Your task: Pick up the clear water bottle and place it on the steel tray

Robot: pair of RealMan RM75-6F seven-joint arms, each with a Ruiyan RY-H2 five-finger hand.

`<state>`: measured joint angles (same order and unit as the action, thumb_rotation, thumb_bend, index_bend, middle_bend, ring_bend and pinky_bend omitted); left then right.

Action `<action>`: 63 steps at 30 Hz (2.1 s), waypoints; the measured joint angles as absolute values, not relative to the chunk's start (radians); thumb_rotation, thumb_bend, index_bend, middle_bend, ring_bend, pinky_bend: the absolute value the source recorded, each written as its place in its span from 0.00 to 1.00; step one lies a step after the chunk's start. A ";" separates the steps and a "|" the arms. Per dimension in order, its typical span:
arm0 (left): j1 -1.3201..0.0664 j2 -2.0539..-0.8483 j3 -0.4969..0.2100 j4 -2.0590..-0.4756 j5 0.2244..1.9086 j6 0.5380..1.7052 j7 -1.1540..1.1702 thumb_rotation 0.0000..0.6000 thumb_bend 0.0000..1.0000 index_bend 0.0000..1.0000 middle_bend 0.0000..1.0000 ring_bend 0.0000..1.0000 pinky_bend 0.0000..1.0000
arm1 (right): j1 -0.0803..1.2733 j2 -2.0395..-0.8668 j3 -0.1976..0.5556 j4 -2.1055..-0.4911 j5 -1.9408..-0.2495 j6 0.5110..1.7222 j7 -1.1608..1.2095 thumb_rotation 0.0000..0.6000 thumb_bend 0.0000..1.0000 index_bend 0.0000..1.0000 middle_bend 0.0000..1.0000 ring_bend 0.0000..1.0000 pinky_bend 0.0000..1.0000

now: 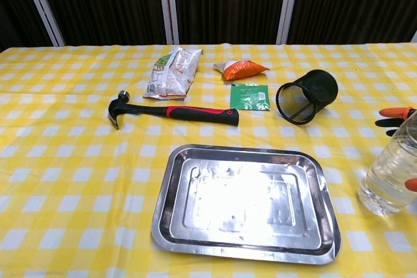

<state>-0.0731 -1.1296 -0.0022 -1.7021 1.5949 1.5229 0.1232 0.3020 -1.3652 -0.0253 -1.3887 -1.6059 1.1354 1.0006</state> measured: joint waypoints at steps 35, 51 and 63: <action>-0.072 -1.120 0.001 -1.706 1.598 1.525 0.109 1.00 0.16 0.05 0.00 0.00 0.00 | 0.258 -1.489 0.002 -1.417 -1.475 1.161 0.879 1.00 0.56 0.74 0.59 0.20 0.00; -0.066 -1.110 -0.001 -1.704 1.605 1.542 0.078 1.00 0.16 0.05 0.00 0.00 0.00 | 0.285 -1.283 0.064 -1.779 -1.474 1.195 0.726 1.00 0.60 0.74 0.59 0.20 0.00; -0.065 -1.106 0.003 -1.706 1.612 1.543 0.072 1.00 0.16 0.05 0.00 0.00 0.00 | 0.295 -1.248 0.070 -1.980 -1.406 1.172 0.520 1.00 0.61 0.74 0.59 0.22 0.00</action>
